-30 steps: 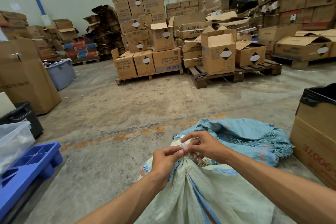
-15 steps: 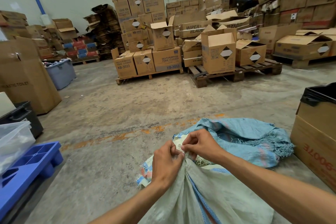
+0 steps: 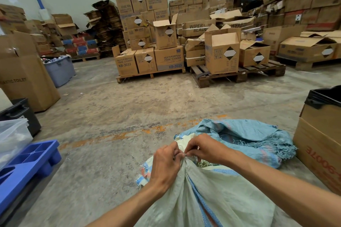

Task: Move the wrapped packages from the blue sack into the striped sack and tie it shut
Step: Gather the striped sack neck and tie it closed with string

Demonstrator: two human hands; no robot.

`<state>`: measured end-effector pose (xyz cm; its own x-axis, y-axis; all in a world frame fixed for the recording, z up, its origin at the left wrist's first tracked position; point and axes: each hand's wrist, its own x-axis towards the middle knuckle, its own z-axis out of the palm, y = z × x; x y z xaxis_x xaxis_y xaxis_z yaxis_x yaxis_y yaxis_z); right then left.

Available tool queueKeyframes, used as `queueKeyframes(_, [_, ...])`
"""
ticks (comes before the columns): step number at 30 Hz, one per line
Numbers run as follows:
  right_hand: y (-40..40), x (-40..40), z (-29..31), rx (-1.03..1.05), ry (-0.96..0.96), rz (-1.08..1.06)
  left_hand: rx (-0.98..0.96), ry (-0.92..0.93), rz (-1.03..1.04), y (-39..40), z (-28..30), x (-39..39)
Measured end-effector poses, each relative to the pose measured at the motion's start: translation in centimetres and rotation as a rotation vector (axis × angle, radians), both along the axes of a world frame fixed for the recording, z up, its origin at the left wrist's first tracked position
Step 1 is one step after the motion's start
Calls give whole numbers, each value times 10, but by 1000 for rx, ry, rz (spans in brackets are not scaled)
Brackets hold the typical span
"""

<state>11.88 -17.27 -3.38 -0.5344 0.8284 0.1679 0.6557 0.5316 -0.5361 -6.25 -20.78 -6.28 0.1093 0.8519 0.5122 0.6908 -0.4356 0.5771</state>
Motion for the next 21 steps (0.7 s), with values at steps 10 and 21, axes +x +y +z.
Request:
queueKeyframes(10, [-2, -3, 2, -639, 368, -104, 67, -71, -95, 11, -8, -9])
queueKeyframes(21, [0, -4, -4, -833, 638, -240, 303, 242, -111, 12, -5, -13])
